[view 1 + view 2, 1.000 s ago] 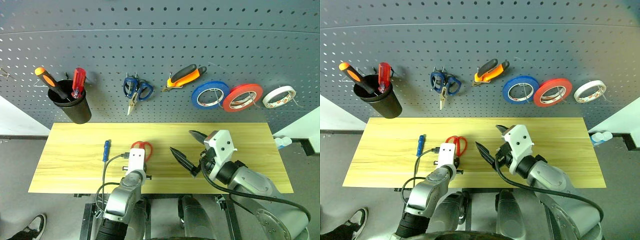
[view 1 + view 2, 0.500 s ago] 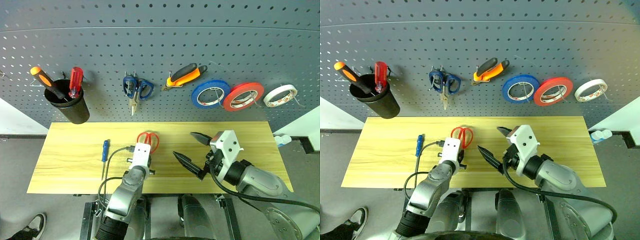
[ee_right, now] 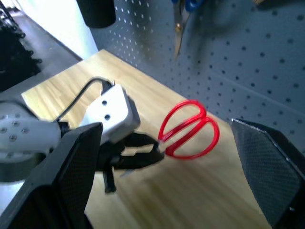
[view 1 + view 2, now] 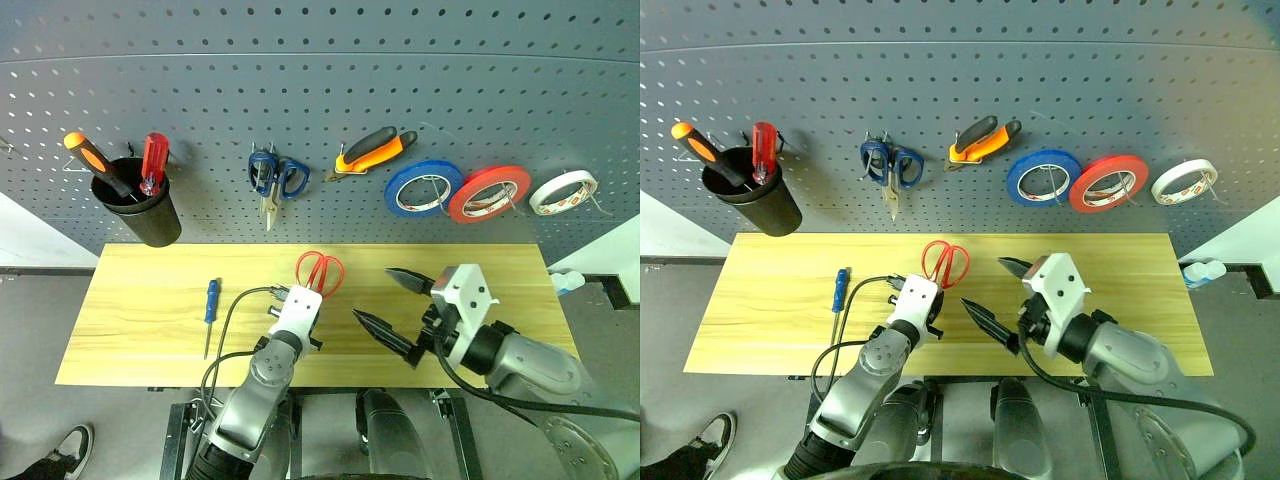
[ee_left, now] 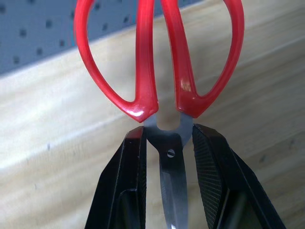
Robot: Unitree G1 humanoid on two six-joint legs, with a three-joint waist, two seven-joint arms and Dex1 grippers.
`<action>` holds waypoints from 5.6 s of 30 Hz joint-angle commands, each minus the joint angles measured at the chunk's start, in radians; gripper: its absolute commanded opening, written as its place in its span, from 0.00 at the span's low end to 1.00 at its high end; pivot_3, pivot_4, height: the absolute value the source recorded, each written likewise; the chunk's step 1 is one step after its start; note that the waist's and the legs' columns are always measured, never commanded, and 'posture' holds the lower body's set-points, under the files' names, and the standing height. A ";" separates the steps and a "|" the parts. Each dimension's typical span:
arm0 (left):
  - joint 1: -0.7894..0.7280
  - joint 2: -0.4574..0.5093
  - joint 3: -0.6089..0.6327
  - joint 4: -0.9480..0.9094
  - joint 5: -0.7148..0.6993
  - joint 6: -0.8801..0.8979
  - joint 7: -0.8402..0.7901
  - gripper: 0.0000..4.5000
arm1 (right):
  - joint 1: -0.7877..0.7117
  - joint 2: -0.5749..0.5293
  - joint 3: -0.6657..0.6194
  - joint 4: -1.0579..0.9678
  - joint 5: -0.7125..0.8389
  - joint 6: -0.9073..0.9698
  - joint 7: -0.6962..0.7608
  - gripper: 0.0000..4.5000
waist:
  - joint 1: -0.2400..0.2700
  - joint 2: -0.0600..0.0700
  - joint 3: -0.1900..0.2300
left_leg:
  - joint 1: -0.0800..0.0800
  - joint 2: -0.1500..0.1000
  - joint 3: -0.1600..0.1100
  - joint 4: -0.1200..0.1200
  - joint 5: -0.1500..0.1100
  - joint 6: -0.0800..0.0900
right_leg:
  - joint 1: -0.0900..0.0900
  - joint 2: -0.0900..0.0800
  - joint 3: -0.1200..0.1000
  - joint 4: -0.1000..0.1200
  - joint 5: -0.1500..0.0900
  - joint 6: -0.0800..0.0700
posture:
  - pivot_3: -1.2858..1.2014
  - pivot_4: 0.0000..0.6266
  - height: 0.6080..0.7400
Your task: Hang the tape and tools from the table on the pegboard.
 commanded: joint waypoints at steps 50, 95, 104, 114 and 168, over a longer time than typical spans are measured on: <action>0.096 0.149 0.218 -0.037 0.300 -0.968 0.183 0.23 | 0.087 -0.177 -0.469 0.034 0.465 -0.191 0.220 1.00 | 0.025 0.001 -0.002 | 0.002 0.000 0.001 0.006 0.000 0.000 | 0.003 0.000 0.000 0.006 0.001 0.001 | 0.52 0.35 0.87; -0.124 0.103 0.297 0.233 0.341 -0.947 0.247 0.23 | 0.190 -0.162 -0.602 -0.032 0.651 -0.266 0.130 1.00 | 0.023 0.003 -0.004 | 0.004 0.000 0.001 0.018 -0.002 0.005 | 0.009 0.001 0.000 0.008 0.006 0.004 | 0.51 0.36 0.87; -0.122 0.093 0.280 0.233 0.334 -0.948 0.231 0.23 | 0.198 -0.161 -0.597 -0.035 0.640 -0.267 0.118 1.00 | 0.023 0.003 -0.004 | 0.004 0.000 0.001 0.018 -0.002 0.005 | 0.009 0.001 0.001 0.008 0.006 0.004 | 0.51 0.36 0.87; -0.223 0.119 0.299 0.377 0.335 -0.966 0.263 0.23 | 0.207 -0.166 -0.601 -0.045 0.644 -0.269 0.102 1.00 | 0.023 0.003 -0.004 | 0.004 0.000 0.001 0.019 -0.002 0.005 | 0.009 0.002 0.001 0.009 0.006 0.004 | 0.51 0.36 0.87; -0.077 0.052 0.562 0.118 -0.065 0.148 0.025 0.89 | 0.300 -0.165 -0.620 -0.079 0.637 -0.295 0.075 1.00 | 0.021 0.002 -0.004 | 0.004 0.000 0.001 0.020 -0.002 0.005 | 0.009 0.001 0.001 0.011 0.006 0.004 | 0.51 0.40 0.87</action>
